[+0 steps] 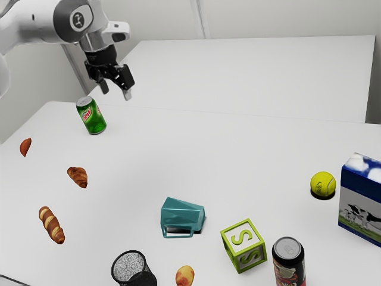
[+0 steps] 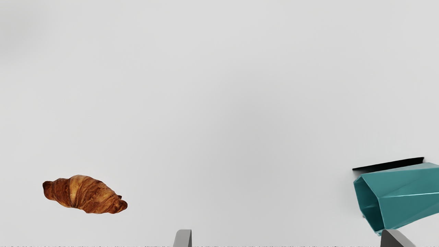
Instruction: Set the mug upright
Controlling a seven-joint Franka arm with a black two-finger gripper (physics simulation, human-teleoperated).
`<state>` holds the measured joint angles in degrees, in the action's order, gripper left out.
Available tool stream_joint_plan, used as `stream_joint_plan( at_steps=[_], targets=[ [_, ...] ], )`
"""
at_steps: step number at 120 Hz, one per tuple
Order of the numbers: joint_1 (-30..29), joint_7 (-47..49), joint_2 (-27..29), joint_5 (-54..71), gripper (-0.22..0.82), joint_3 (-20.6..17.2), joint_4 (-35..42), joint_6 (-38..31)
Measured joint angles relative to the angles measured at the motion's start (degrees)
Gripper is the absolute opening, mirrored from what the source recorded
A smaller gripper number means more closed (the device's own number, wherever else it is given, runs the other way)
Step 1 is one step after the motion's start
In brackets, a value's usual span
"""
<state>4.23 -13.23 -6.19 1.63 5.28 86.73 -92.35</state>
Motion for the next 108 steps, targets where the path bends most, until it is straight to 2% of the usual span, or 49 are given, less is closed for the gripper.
stream_joint_plan(
  at_steps=[19,31,40,75,108],
  targets=[
    [-0.5,-0.6,4.7,-1.8,0.6,0.2,7.2,-1.9],
    [-0.4,-0.7,13.1,-6.0,0.6,0.2,19.0,-4.5],
    [0.0,-0.7,16.2,-10.5,0.6,0.5,23.5,-5.5],
    [-0.1,-0.8,16.6,-32.2,0.6,5.9,37.8,-6.9],
    [-0.1,-6.3,12.8,-41.4,0.6,6.5,43.9,-9.7]
  ],
)
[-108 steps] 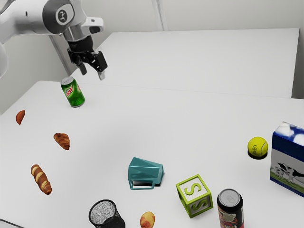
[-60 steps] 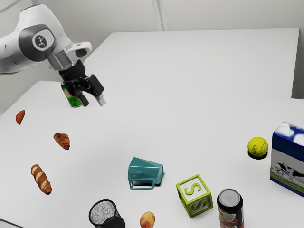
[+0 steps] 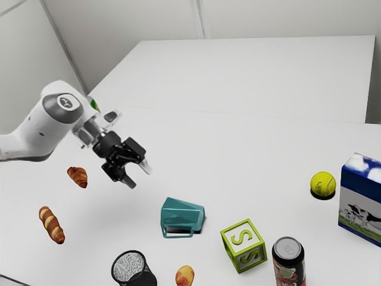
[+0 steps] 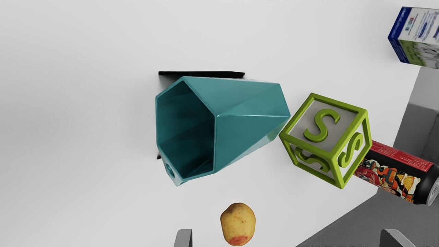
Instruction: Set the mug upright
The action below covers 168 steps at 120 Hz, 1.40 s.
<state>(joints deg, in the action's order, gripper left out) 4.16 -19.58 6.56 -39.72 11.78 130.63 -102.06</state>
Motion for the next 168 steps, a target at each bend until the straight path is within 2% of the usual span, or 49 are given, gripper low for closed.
stream_joint_plan(
  at_steps=[58,87,132,144,151,168],
  targets=[
    [-0.6,-7.2,-8.6,-10.9,0.59,-1.3,2.4,-4.2],
    [1.1,-9.1,-9.6,-14.3,0.59,-4.4,4.2,-5.1],
    [1.2,-10.8,-11.3,-18.0,0.55,-6.5,4.0,-6.3],
    [1.7,-11.0,-11.5,-18.9,0.5,-7.5,3.9,-6.9],
    [1.8,-11.1,-11.5,-19.3,0.44,-7.8,3.7,-7.3],
    [1.6,-11.2,-11.2,-19.6,0.15,-8.2,2.8,-8.0]
  ],
)
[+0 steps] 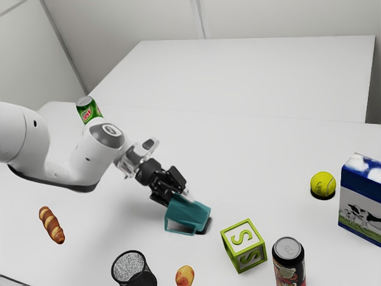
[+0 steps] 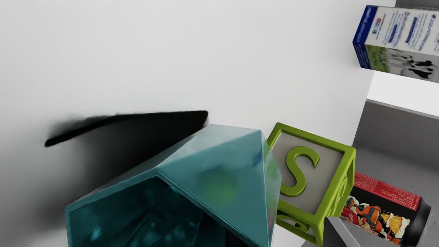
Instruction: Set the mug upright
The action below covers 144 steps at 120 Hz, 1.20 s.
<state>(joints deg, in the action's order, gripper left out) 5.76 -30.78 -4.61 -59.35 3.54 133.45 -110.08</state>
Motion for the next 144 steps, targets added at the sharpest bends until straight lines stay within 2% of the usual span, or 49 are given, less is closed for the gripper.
stream_joint_plan(
  at_steps=[13,28,52,75,86,110,133,144],
  targets=[
    [-0.1,0.2,-0.1,0.1,-0.01,-0.7,-1.2,-0.3],
    [0.4,0.4,-0.7,0.2,-0.1,-0.9,-2.0,-0.5],
    [0.6,0.9,-1.0,0.3,-0.15,-1.0,-2.6,-0.6],
    [0.7,2.2,1.6,2.9,-0.17,-1.4,-4.1,-0.8],
    [1.3,3.0,3.7,9.8,-0.17,-1.4,-6.8,-2.2],
    [3.5,5.1,8.6,30.8,-0.18,-1.4,-7.3,-6.3],
    [6.6,8.1,8.3,56.1,-0.18,-1.5,-7.4,-10.3],
    [7.3,10.0,7.2,64.1,-0.18,-1.5,-7.5,-12.8]
  ],
)
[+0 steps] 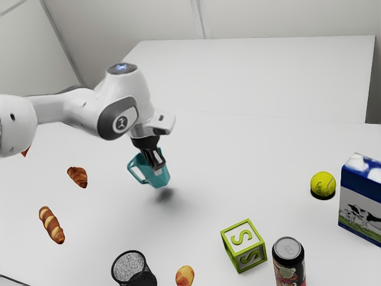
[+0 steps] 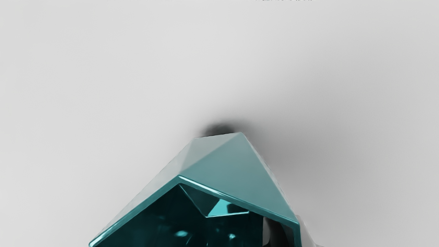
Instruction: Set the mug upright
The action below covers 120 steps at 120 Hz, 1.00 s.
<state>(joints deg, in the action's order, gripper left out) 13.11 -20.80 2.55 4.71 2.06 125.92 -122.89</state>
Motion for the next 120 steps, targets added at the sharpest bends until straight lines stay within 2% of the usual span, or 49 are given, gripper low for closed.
stream_joint_plan(
  at_steps=[18,43,84,120],
  targets=[
    [0.0,2.6,-3.0,5.4,-0.18,0.1,-2.5,-2.6],
    [-0.5,5.9,-4.9,6.6,-0.18,-0.1,-3.7,-3.3],
    [-0.8,10.2,-9.3,-0.6,-0.18,-0.1,-6.7,0.4],
    [-0.7,12.4,-11.2,-2.1,-0.18,-0.1,-7.8,1.5]
  ],
)
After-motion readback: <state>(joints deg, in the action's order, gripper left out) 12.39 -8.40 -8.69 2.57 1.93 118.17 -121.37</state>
